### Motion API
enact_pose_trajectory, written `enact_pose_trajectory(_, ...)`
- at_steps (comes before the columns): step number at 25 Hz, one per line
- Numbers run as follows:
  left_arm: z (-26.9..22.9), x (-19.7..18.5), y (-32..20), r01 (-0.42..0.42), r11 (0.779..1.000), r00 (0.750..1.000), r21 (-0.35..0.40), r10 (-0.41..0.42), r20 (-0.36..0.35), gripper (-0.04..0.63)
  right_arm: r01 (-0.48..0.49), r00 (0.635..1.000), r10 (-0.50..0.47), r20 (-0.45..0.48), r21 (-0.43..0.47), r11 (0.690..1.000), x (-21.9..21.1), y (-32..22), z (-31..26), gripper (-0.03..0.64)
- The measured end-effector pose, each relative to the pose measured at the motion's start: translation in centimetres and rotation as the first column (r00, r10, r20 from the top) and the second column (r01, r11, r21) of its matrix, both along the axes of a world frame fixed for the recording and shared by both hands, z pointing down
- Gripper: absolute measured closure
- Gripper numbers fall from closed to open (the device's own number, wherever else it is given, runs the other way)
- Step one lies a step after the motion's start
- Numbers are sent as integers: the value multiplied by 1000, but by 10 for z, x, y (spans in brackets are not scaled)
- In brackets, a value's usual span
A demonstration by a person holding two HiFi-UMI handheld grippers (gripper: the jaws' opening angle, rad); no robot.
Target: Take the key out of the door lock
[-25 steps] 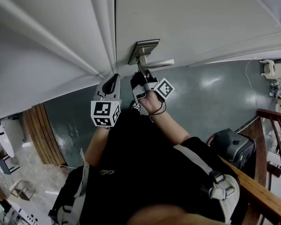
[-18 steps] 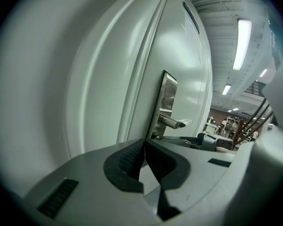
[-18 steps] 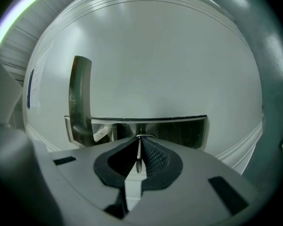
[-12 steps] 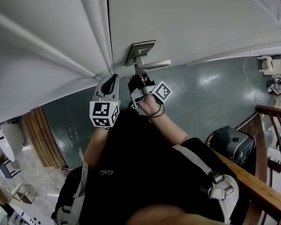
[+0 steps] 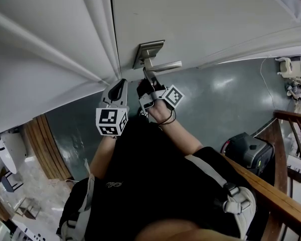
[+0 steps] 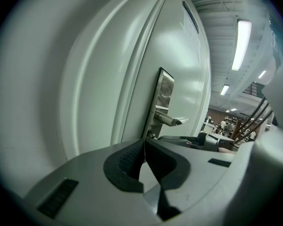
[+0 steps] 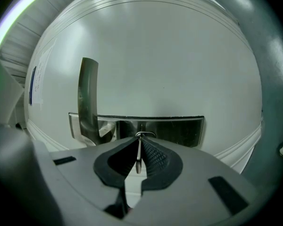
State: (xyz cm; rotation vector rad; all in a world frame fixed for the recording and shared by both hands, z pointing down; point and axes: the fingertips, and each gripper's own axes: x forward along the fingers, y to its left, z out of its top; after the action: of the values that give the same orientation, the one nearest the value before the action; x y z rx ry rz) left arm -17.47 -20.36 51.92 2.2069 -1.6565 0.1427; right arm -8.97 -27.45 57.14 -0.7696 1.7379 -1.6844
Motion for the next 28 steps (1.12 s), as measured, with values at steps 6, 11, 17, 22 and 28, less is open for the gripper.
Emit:
enact_pose_trajectory(6,-2,1,1,-12,1000,1000,2,12,-1,571,-9,1000,9,-3,4,1000,4,7,-1,588)
enact_pose_trajectory(11,0,5,1,-38,999,999,0,38,-6,571,-23,1000,23,-9,10,1000,8,12,-2,586)
enact_pose_trajectory(17,0,9,3,-77,997,997,0,77,-9,571,-46,998,47,-29,25,999,13,19,-5,586)
enact_pose_trajectory(22,3,8,3,-105,994,994,-2,105,-16,571,-54,996,57,-69,46,998,15,26,-4,586)
enact_pose_trajectory(28,8,8,8,-151,988,988,-13,150,-34,571,-98,991,101,-87,45,994,21,41,-2,586)
